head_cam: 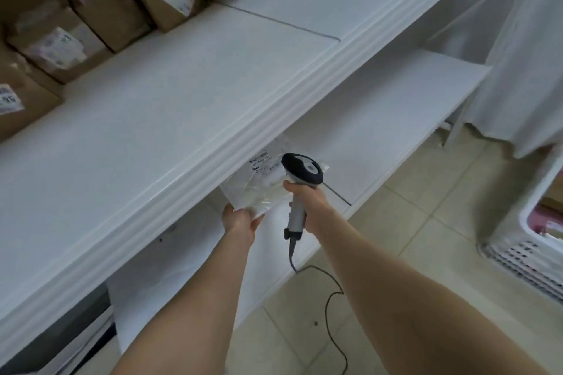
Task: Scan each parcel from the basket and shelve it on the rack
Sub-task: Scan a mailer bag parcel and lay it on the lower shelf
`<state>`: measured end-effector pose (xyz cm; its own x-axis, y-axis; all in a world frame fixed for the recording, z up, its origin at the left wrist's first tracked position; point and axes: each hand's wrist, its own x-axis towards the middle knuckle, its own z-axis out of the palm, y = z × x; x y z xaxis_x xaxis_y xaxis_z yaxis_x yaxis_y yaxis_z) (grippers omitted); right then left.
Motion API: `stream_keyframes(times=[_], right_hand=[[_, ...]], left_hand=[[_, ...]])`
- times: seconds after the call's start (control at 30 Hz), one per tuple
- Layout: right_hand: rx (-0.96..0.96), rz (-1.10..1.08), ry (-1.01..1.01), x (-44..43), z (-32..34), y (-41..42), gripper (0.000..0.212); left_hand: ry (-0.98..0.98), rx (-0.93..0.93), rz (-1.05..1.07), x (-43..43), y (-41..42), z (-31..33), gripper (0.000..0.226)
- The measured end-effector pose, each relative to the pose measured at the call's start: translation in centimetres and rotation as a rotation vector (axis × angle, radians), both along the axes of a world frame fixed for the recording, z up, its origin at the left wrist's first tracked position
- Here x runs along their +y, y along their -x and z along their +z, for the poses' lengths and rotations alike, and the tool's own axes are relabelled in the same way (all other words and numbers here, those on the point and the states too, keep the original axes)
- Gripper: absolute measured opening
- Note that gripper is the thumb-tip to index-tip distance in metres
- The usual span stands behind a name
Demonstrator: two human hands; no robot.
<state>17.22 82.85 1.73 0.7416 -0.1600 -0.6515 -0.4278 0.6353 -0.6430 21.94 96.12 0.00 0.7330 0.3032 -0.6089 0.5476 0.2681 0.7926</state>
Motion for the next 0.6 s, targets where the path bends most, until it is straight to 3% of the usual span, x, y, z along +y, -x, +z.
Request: stream_keyframes(times=[0.07, 0.27, 0.37, 0.47, 0.6], right_hand=[[0.005, 0.024, -0.016, 0.8, -2.2, -2.4, 0.016], [-0.004, 0.133, -0.088, 3.6, -8.1, -7.7, 0.043], [-0.017, 0.157, -0.112, 5.1, -10.3, -9.6, 0.046], [-0.031, 0.182, -0.131, 6.3, -11.9, -11.2, 0.043], [-0.018, 0.186, -0.129, 7.6, -13.1, -12.6, 0.04]], left_hand=[[-0.034, 0.003, 0.021, 1.5, -2.1, -2.5, 0.048], [-0.037, -0.023, 0.172, 6.1, -6.7, -8.8, 0.046], [-0.04, -0.105, 0.249, 8.0, -8.4, -10.9, 0.051], [0.002, -0.068, 0.249, 9.9, -9.5, -12.1, 0.052], [-0.215, -0.003, 0.176, 11.9, -10.6, -13.9, 0.045]])
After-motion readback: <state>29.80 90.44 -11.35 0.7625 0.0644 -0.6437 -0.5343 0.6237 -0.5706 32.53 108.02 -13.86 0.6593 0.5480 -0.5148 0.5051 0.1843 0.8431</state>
